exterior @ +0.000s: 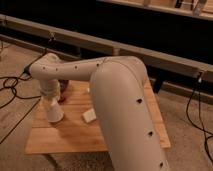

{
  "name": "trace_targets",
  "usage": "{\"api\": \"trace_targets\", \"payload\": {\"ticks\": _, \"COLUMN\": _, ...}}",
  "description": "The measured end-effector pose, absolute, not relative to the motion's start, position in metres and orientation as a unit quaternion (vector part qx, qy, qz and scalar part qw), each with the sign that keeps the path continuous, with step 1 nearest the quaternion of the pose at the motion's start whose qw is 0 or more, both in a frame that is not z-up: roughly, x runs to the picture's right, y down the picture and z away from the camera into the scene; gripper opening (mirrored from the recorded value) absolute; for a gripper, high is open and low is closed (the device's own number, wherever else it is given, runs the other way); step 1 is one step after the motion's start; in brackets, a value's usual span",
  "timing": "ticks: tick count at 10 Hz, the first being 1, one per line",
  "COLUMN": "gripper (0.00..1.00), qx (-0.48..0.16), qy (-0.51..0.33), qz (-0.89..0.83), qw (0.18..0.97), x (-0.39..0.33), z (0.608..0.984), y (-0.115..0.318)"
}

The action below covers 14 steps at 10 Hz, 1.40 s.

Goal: Place the ceramic cup over the eraser

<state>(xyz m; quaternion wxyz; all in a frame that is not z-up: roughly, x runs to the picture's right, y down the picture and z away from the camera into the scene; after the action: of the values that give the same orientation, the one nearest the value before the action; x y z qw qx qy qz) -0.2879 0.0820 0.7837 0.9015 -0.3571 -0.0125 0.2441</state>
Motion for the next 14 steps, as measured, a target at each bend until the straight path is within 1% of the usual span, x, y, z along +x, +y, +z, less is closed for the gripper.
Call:
{"api": "trace_targets", "payload": {"ticks": 3, "gripper": 0.55, "qx": -0.361, "qy": -0.011, "qz": 0.236, "qw": 0.902, "x": -0.287, "z": 0.789, "y": 0.091}}
{"api": "trace_targets", "payload": {"ticks": 4, "gripper": 0.63, "qx": -0.363, "qy": -0.01, "qz": 0.235, "qw": 0.902, "x": -0.287, "z": 0.79, "y": 0.092}}
{"api": "trace_targets", "payload": {"ticks": 5, "gripper": 0.74, "qx": -0.367, "qy": -0.01, "qz": 0.233, "qw": 0.901, "x": -0.288, "z": 0.792, "y": 0.095}}
{"api": "trace_targets", "payload": {"ticks": 6, "gripper": 0.79, "qx": -0.371, "qy": -0.011, "qz": 0.231, "qw": 0.899, "x": -0.289, "z": 0.792, "y": 0.098}}
{"api": "trace_targets", "payload": {"ticks": 9, "gripper": 0.8, "qx": -0.385, "qy": -0.016, "qz": 0.23, "qw": 0.894, "x": -0.294, "z": 0.792, "y": 0.102}}
{"api": "trace_targets", "payload": {"ticks": 14, "gripper": 0.8, "qx": -0.386, "qy": -0.016, "qz": 0.23, "qw": 0.894, "x": -0.294, "z": 0.792, "y": 0.103}}
